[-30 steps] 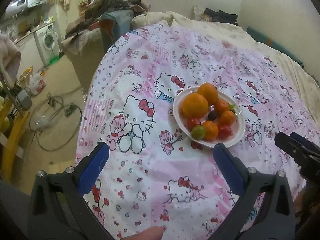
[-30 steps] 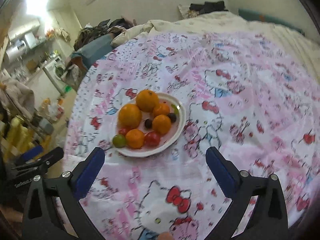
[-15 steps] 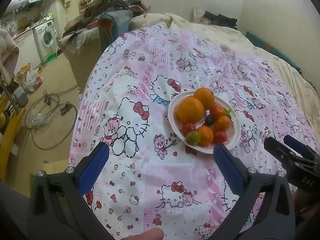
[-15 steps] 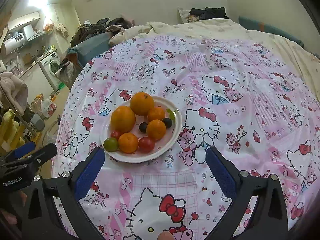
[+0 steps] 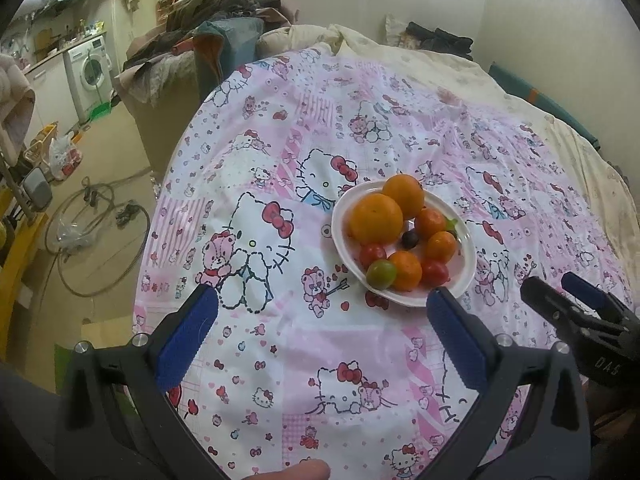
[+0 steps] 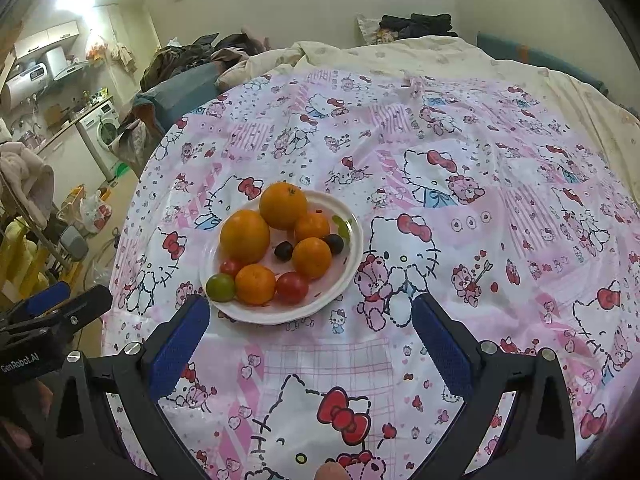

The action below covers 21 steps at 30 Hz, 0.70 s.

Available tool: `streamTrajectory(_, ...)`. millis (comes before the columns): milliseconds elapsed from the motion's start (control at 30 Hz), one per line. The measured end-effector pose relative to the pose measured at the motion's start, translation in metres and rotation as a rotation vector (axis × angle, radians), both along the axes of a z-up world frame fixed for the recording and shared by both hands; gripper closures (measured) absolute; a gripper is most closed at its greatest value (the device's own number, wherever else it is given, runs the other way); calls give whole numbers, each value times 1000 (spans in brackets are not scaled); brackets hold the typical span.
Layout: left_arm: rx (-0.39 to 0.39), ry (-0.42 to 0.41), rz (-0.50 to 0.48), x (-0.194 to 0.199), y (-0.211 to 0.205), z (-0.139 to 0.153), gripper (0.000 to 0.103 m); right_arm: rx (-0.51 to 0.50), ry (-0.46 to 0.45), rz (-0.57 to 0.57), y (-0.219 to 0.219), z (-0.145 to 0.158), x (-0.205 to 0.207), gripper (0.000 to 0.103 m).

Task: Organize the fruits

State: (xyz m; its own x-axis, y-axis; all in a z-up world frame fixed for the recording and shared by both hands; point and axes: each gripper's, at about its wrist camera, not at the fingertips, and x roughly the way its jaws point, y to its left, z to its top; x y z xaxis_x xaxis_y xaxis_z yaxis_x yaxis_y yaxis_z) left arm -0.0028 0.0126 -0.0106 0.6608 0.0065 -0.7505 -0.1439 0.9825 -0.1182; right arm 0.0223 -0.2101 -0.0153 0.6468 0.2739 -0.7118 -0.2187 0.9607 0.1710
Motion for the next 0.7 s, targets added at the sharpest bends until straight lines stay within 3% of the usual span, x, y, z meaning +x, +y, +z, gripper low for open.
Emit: streamTrajectory(700,-8,16,6,0,2,-2,0,-4,16,-6,0,-3,1,0)
